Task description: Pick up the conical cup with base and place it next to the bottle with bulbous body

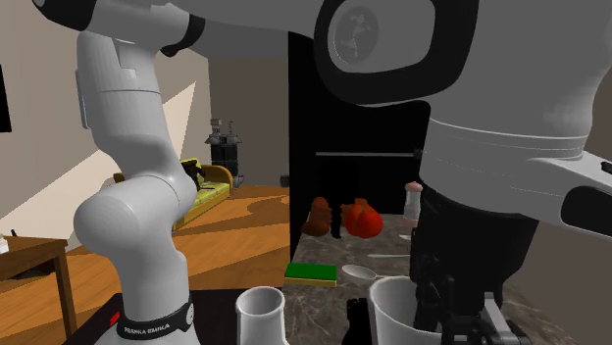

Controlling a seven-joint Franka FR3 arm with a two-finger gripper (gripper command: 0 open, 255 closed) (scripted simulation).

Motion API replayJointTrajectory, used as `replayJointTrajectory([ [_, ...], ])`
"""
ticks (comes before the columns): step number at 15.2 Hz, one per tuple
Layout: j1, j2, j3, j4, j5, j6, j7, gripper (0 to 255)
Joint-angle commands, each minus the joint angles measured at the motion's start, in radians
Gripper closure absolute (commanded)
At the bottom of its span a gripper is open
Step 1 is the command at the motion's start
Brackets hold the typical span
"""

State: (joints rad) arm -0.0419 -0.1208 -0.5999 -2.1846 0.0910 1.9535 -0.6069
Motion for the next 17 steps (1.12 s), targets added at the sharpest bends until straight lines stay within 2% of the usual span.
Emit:
replayJointTrajectory([
  [1, 0.0, 0.0, 0.0, -0.001, 0.0, -0.001, 0.0, 0],
  [5, 0.001, 0.001, 0.001, -0.001, 0.001, -0.001, 0.0, 0],
  [9, -0.004, -0.019, -0.001, 0.11, -0.015, -0.128, 0.011, 0],
  [17, -0.004, -0.019, -0.001, 0.11, -0.015, -0.128, 0.011, 0],
])
